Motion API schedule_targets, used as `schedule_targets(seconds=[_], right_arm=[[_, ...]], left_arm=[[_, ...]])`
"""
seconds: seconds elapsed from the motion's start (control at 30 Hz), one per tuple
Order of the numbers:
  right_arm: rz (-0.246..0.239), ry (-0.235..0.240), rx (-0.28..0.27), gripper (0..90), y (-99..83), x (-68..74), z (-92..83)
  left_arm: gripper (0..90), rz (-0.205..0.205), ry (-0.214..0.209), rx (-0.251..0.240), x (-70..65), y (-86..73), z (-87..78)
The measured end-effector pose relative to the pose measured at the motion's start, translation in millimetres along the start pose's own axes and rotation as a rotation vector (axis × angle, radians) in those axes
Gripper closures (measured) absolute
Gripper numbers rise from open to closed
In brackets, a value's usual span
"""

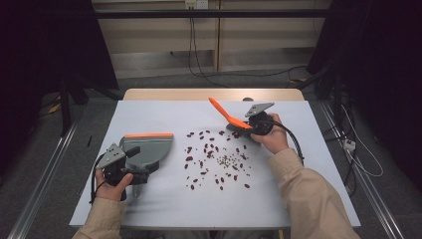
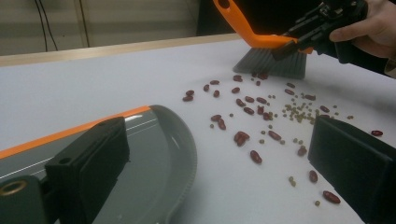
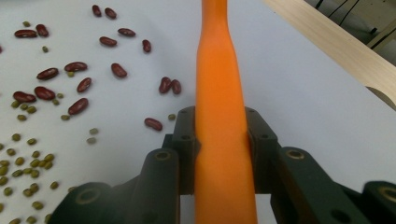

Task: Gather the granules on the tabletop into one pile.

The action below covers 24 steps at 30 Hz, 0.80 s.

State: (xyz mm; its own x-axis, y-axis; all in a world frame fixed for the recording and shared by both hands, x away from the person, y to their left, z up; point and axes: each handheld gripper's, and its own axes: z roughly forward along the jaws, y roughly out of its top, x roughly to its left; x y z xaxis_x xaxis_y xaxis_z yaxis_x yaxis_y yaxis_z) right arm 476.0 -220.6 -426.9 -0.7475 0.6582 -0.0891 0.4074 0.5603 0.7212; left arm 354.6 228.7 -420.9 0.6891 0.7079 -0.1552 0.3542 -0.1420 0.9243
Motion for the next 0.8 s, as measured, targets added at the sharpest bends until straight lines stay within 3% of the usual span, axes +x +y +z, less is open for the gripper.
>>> schedule_targets(seconds=[0.13, 0.67, 0.8], right_arm=[[-0.008, 0.036, -0.001, 71.4, -1.0, 5.9, -3.4], [-0.107, 0.099, -0.018, 71.5, -11.2, 31.3, -17.8], [-0.106, 0.129, -0.022, 71.5, -11.7, 35.9, -21.6]], left_arm=[[5.1, 0.002, 0.000, -0.001, 0.0, 0.2, -0.2], [5.1, 0.002, 0.005, -0.003, -1.3, 0.7, -0.8], [5.1, 0.002, 0.004, -0.004, -1.7, 0.9, -0.7]])
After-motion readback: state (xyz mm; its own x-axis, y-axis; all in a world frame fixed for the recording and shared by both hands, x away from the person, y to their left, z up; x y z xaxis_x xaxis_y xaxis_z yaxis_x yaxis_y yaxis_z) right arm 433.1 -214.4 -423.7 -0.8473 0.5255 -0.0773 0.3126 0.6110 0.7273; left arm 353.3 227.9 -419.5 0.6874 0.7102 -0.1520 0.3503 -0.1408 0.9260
